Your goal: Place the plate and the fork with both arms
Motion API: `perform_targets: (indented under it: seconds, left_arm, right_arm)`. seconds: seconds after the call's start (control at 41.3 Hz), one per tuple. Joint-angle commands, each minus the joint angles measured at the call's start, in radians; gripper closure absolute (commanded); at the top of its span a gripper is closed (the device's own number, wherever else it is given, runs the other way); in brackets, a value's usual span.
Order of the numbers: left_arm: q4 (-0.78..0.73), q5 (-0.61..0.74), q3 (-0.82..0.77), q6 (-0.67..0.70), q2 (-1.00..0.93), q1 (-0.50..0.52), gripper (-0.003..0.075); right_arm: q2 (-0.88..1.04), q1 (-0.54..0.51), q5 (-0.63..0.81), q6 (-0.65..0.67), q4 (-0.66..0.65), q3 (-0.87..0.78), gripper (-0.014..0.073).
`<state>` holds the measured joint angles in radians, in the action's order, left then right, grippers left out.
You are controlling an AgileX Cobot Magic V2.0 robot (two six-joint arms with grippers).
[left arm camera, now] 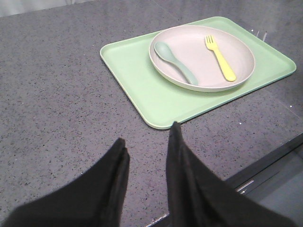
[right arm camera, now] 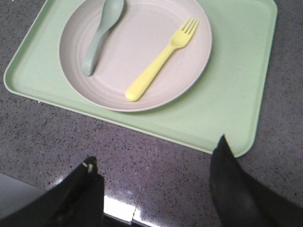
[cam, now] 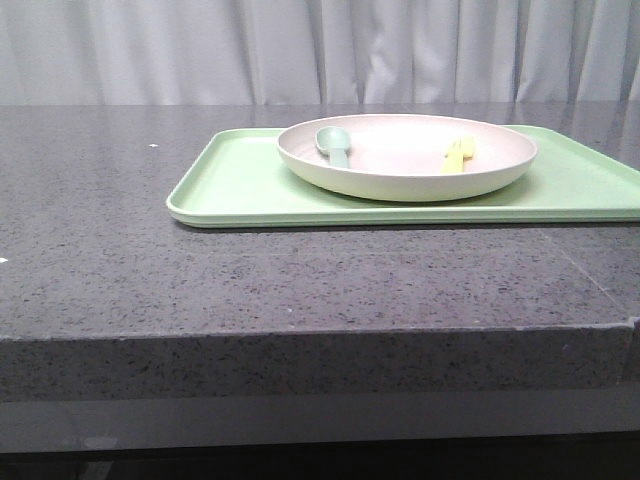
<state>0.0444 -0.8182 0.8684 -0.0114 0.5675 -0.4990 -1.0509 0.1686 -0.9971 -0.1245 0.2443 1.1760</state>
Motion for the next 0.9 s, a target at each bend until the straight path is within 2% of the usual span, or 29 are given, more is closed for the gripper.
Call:
perform_targets:
  seconds: [0.0, 0.073, 0.218, 0.291, 0.387, 0.436, 0.533, 0.702, 0.872]
  left_arm:
    - [0.012, 0.069, 0.027, 0.003, 0.002, 0.002, 0.0523]
    - [0.01, 0.069, 0.027, 0.003, 0.002, 0.002, 0.0523]
    - [0.003, 0.078, 0.027, 0.003, 0.002, 0.002, 0.0523]
    - [-0.008, 0.085, 0.027, 0.003, 0.002, 0.002, 0.0523]
    - [-0.02, 0.094, 0.027, 0.003, 0.003, 0.002, 0.0523]
    - [-0.02, 0.097, 0.027, 0.003, 0.003, 0.002, 0.0523]
    - [-0.022, 0.097, 0.027, 0.003, 0.003, 0.002, 0.0523]
    - [-0.024, 0.097, 0.027, 0.003, 0.003, 0.002, 0.0523]
    - [-0.024, 0.097, 0.025, 0.003, 0.003, 0.002, 0.0523]
  right_arm:
    - [-0.038, 0.06, 0.079, 0.08, -0.08, 0.059, 0.0186]
    - [-0.08, 0.101, 0.092, 0.162, -0.161, 0.077, 0.0207]
    - [-0.166, 0.166, 0.141, 0.26, -0.231, 0.115, 0.0195]
    - [-0.213, 0.184, 0.17, 0.26, -0.231, 0.142, 0.0142]
    - [-0.281, 0.201, 0.203, 0.262, -0.229, 0.185, 0.0027]
    - [-0.312, 0.202, 0.205, 0.283, -0.229, 0.202, 0.0005]
    - [-0.376, 0.202, 0.201, 0.347, -0.229, 0.249, 0.0022]
    - [-0.487, 0.202, 0.192, 0.366, -0.236, 0.32, 0.0088]
    - [-0.582, 0.198, 0.163, 0.433, -0.292, 0.373, 0.0088]
